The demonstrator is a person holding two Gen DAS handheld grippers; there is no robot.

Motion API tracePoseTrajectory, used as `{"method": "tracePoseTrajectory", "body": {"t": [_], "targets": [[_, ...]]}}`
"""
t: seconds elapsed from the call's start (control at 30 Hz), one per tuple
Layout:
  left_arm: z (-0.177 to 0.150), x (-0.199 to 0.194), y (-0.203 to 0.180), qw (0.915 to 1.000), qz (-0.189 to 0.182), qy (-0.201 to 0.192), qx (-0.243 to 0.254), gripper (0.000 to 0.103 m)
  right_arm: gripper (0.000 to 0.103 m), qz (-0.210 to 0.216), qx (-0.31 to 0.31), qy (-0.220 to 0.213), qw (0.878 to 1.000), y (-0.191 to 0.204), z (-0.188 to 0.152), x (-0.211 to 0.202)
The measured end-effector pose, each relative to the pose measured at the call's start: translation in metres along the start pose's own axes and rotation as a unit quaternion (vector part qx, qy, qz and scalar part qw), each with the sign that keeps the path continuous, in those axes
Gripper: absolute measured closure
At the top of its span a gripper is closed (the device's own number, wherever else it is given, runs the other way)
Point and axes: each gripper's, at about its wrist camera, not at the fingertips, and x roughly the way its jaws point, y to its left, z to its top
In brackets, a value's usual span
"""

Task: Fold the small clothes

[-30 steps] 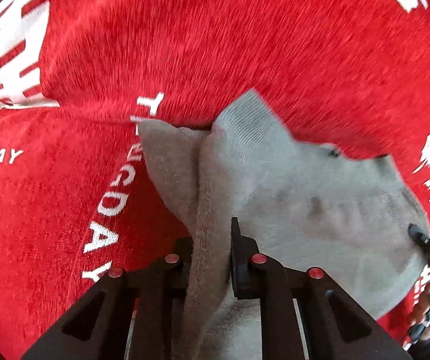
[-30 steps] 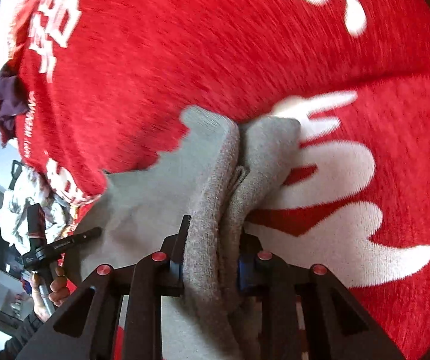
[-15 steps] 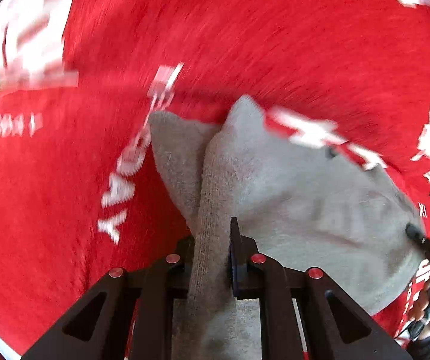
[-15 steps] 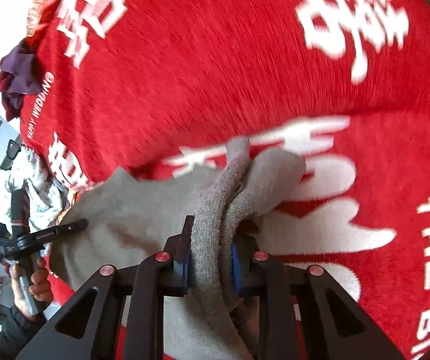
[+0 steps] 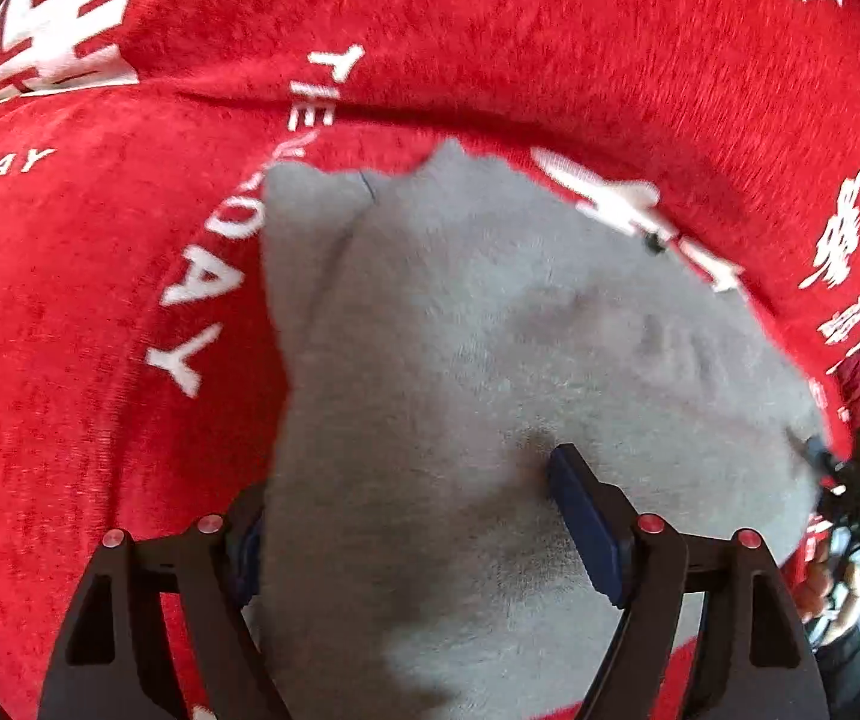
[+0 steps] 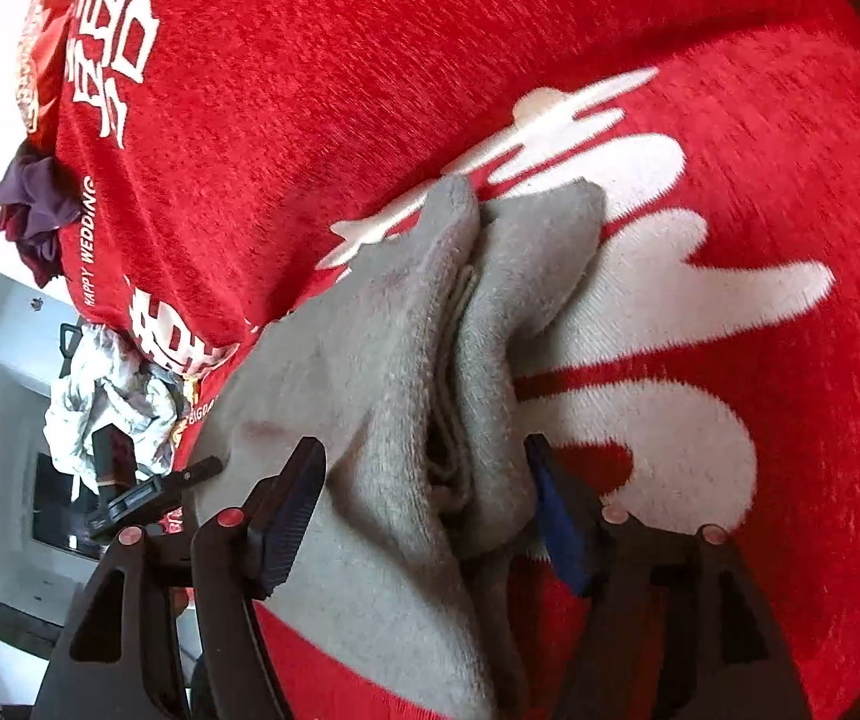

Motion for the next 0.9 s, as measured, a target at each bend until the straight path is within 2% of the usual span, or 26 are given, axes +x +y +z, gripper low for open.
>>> {"method": "tracePoseTrajectory", "body": {"t": [0.03, 0.07, 0.1, 0.13, 0.2, 0.27, 0.33, 0.43, 0.47, 0.5, 0.53, 0.57, 0.63, 0.67, 0.7, 0.8, 0.83, 0.87, 0.9], "targets": [[-0.001, -0.001, -0.005, 0.9998, 0.012, -0.01, 0.011, 0.032, 0.033, 0.002, -0.007, 0.003, 1.0, 0.004, 0.0, 0.004], [-0.001, -0.004, -0.01, 0.9998, 0.0, -0.008, 0.02, 0.058, 0.056, -0.003, -0.024, 0.021, 0.999, 0.011, -0.002, 0.012], [0.001, -0.009, -0.012, 0.9999, -0.007, -0.003, 0.015, 0.068, 0.068, -0.006, -0.03, 0.042, 0.999, 0.015, -0.004, 0.018], [0.003, -0.016, -0.013, 0.9999, -0.001, -0.001, 0.014, 0.08, 0.068, -0.021, -0.034, 0.048, 0.998, 0.021, -0.007, 0.018], [0.004, -0.021, -0.011, 0.9998, -0.004, 0.019, 0.008, 0.081, 0.069, -0.022, -0.044, 0.041, 0.998, 0.031, -0.01, 0.008], [0.004, -0.024, -0.008, 0.9986, -0.004, 0.052, -0.006, 0.081, 0.07, 0.0, -0.013, 0.039, 0.999, 0.035, -0.01, -0.006], [0.004, -0.025, -0.005, 0.9963, -0.005, 0.082, -0.027, 0.081, 0.07, -0.003, 0.016, 0.058, 0.998, 0.038, -0.013, -0.012], [0.006, -0.017, 0.009, 0.9922, -0.019, 0.105, -0.064, 0.077, 0.07, -0.019, 0.044, 0.084, 0.995, 0.037, -0.02, -0.011], [0.005, -0.016, 0.015, 0.9918, -0.022, 0.107, -0.067, 0.069, 0.067, -0.032, 0.045, 0.088, 0.995, 0.033, -0.02, -0.009], [0.004, -0.016, 0.02, 0.9918, -0.023, 0.102, -0.073, 0.056, 0.061, -0.038, 0.049, 0.091, 0.994, 0.025, -0.021, -0.006], [0.002, -0.019, 0.024, 0.9921, -0.013, 0.096, -0.079, 0.05, 0.059, -0.031, 0.062, 0.091, 0.993, 0.017, -0.022, -0.007], [0.0, -0.024, 0.028, 0.9931, -0.006, 0.087, -0.079, 0.045, 0.049, -0.027, 0.076, 0.092, 0.993, 0.011, -0.023, -0.008], [-0.007, -0.041, 0.033, 0.9957, -0.008, 0.063, -0.067, 0.032, 0.043, -0.007, 0.089, 0.087, 0.992, 0.003, -0.029, -0.02], [-0.016, -0.052, 0.038, 0.9969, -0.003, 0.05, -0.06, 0.022, 0.037, -0.005, 0.082, 0.083, 0.993, 0.003, -0.032, -0.028], [-0.022, -0.061, 0.041, 0.9977, 0.0, 0.035, -0.058, 0.022, 0.033, -0.009, 0.069, 0.076, 0.995, 0.005, -0.038, -0.035], [-0.046, -0.086, 0.046, 0.9985, -0.003, -0.006, -0.055, 0.022, 0.032, -0.025, 0.02, 0.063, 0.998, 0.018, -0.059, -0.047], [-0.053, -0.092, 0.044, 0.9978, -0.016, -0.028, -0.058, 0.022, 0.032, -0.035, 0.003, 0.054, 0.998, 0.023, -0.064, -0.048], [-0.058, -0.094, 0.042, 0.9971, -0.023, -0.04, -0.061, 0.022, 0.032, -0.051, -0.026, 0.047, 0.997, 0.03, -0.07, -0.047], [-0.063, -0.09, 0.037, 0.9977, -0.004, -0.041, -0.054, 0.022, 0.036, -0.083, -0.057, 0.047, 0.994, 0.037, -0.074, -0.043]]}}
